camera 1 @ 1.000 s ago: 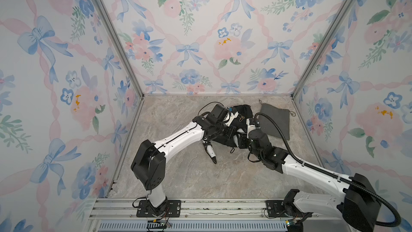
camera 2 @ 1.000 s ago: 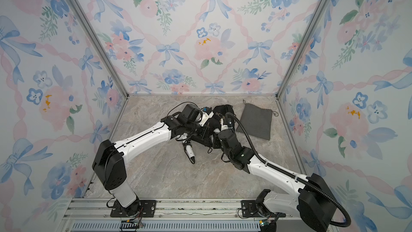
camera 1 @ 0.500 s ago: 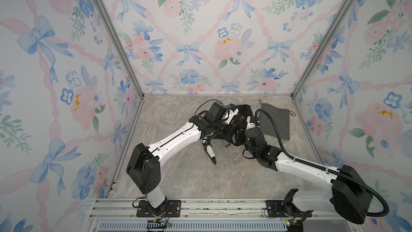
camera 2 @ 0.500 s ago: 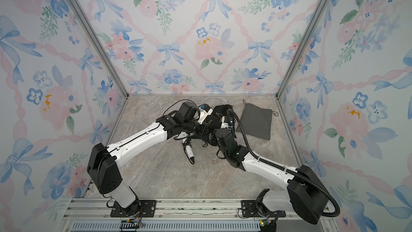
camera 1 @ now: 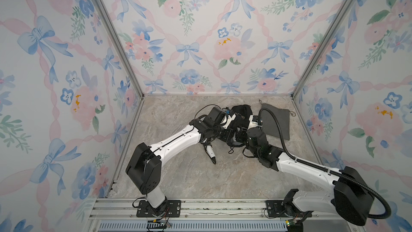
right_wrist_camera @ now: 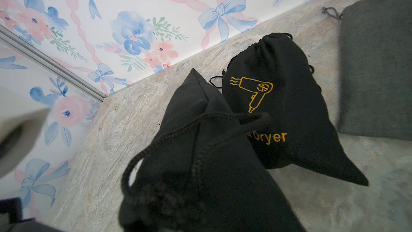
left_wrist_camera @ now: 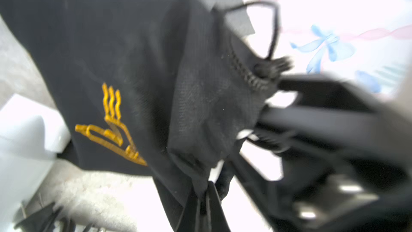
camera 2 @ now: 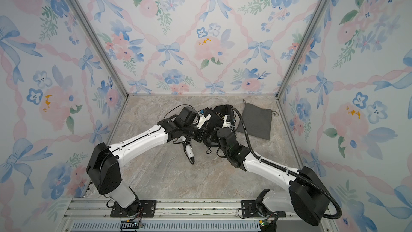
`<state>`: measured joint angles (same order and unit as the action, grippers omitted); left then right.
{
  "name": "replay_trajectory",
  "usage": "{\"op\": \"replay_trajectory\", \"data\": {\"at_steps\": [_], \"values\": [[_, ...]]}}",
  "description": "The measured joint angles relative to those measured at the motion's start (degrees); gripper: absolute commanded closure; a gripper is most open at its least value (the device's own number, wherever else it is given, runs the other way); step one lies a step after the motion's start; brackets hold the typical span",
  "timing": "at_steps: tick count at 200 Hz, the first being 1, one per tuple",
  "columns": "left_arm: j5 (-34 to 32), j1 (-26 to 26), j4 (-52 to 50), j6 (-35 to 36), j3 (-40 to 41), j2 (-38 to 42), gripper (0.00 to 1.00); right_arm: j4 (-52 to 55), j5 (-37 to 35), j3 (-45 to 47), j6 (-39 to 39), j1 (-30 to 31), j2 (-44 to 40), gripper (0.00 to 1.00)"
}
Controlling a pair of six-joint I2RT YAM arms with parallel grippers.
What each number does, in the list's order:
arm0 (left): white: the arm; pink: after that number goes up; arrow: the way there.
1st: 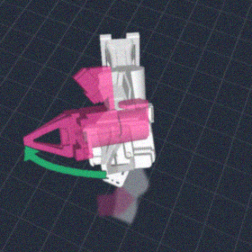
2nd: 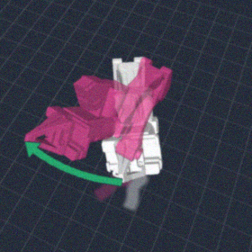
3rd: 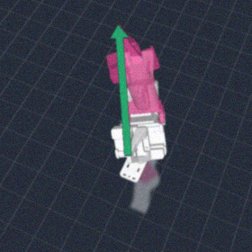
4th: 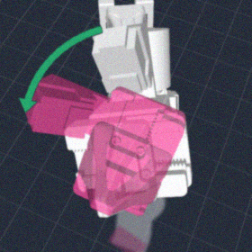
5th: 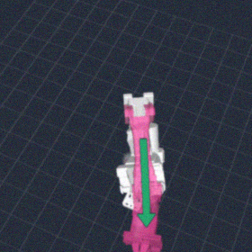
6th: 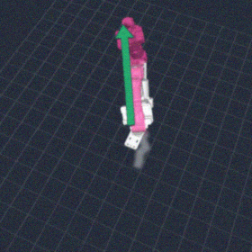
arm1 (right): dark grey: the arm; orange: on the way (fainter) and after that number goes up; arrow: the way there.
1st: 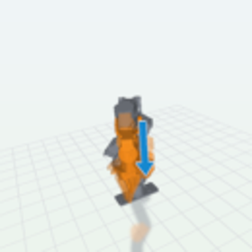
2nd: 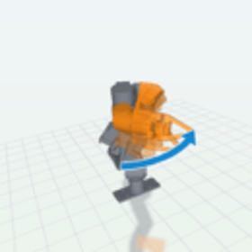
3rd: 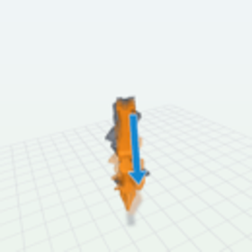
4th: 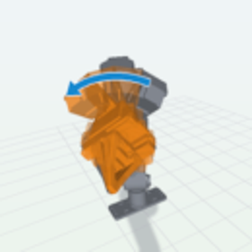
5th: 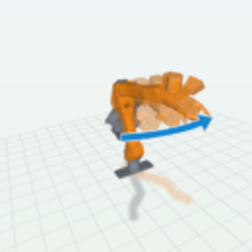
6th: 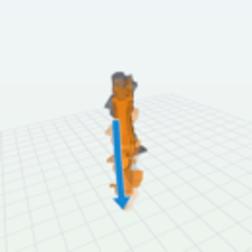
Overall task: Pack away hair dryers
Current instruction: Place the hair dryer in the drawstring bag.
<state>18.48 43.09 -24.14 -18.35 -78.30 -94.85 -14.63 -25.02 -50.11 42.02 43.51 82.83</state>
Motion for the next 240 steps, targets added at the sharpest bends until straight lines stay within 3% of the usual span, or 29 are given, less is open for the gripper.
{"op": "replay_trajectory", "data": {"at_steps": [65,128,194,240], "values": [[0.9,-0.3,0.0,-0.4,-2.9,0.5,0.92,-1.0,-1.2,0.0,0.0,0.1,3.3,0.59],[0.9,-4.6,0.0,-0.3,-0.6,0.5,0.93,0.9,0.7,0.0,0.2,1.3,0.4,0.26],[-0.1,-7.7,0.0,0.2,1.8,0.4,0.93,7.0,1.9,3.5,-2.5,7.7,-8.9,0.22],[-0.7,-8.5,-0.2,0.3,2.4,0.4,0.93,12.1,1.3,8.5,-7.0,8.9,-17.8,0.22]]}}
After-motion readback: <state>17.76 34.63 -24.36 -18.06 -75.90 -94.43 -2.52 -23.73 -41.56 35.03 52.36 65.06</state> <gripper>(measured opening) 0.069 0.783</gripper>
